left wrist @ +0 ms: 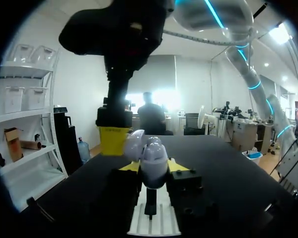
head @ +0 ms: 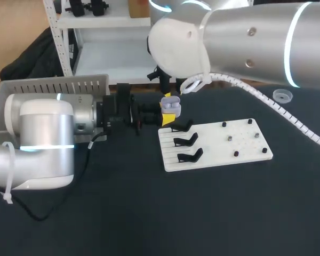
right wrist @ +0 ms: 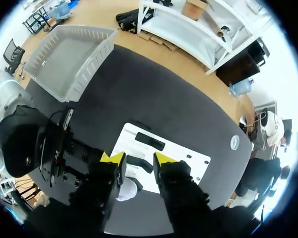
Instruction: Pick up each earbud case from the left stands, insert the matching earbuds, close the lid, and place the case in the box.
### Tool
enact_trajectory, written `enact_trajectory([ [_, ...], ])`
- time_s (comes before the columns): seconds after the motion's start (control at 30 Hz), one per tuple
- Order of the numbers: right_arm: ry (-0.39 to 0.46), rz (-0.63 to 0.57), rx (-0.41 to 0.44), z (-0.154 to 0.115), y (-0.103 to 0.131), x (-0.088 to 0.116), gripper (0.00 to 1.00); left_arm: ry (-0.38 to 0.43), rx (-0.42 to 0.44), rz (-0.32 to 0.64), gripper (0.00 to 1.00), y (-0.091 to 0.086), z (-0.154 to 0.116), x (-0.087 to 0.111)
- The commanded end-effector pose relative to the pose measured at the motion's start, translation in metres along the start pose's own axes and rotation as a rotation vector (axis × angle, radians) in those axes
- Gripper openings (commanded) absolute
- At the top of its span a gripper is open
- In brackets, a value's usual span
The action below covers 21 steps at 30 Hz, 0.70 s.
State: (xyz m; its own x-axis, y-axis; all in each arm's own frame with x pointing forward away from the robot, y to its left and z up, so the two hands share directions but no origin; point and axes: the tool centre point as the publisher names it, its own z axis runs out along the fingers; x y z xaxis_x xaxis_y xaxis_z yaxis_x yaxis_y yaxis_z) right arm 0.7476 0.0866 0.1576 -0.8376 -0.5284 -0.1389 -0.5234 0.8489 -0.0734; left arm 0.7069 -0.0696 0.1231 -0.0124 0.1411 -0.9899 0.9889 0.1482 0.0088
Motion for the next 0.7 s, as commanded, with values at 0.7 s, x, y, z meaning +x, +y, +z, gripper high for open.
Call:
enact_trajectory([
  [0.7, -0.138, 0.142, -0.003, -0.036, -0.005, 0.019, 0.36, -0.002, -0.005, 0.001, 0.00, -0.001, 0.000, 0.000],
])
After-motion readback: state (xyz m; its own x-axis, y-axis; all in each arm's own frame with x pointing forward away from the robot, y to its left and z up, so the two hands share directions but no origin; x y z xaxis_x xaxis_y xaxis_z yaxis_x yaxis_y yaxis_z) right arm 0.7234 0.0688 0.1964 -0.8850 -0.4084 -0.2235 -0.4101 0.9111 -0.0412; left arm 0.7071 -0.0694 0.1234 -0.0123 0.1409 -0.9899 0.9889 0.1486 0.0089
